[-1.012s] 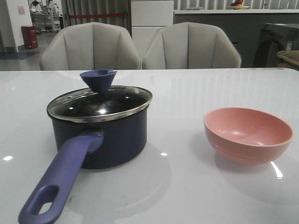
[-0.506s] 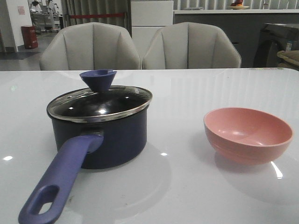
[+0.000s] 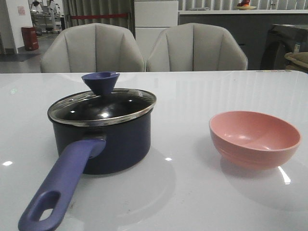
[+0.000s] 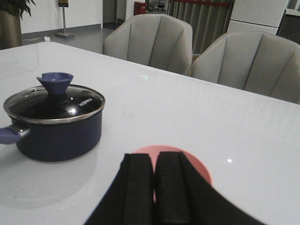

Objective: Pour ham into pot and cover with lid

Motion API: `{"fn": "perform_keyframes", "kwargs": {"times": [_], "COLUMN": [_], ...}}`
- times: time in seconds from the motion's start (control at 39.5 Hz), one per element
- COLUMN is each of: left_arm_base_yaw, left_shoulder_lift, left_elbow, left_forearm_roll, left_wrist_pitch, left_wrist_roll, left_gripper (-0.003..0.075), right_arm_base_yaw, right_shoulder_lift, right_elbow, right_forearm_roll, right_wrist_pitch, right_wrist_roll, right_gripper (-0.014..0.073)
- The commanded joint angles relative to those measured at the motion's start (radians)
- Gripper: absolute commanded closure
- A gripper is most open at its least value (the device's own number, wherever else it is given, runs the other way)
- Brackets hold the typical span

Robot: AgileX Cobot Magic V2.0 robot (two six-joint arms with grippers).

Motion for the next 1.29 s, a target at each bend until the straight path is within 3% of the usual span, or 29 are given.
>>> {"fn": "perform_keyframes", "kwargs": {"times": [0.0,0.18,0.35,0.53,1.26], "left_arm_base_yaw": [0.001,0.001,-0.004,-0.004,-0.004], "left_shoulder_lift": [-0.021,-0.021,-0.021,-0.021,-0.019], "left_elbow": [0.032,0.032,0.032,0.032,0.032], "left_forearm_roll": [-0.009,-0.009,-0.009,-0.009,-0.009], "left_wrist_pitch": [-0.071,-0.071,-0.071,-0.071,-0.071], "left_wrist_roll": [-0.008,-0.008,-0.008,-0.008,-0.008], "left_gripper": [0.0599,0.0599,0.0599,0.0599,0.0599], "right_arm_base_yaw": [-0.030,-0.162,-0.267,-0.271,-0.270], "right_shoulder_lift": [0.009,-0.011,-0.089,-0.201,-0.195], "right_elbow": [-0.004,0.049,0.110,0.173,0.171], "right_forearm_roll": [-0.068,-0.186,-0.186,-0.186,-0.182], "right_wrist_pitch": [-0.108,-0.172,-0.171,-0.177,-0.170], "right_wrist_roll": [0.056,0.228,0.244,0.244,0.245], "right_gripper": [0.0433,0.0433,0.0433,0.0433,0.0433]}}
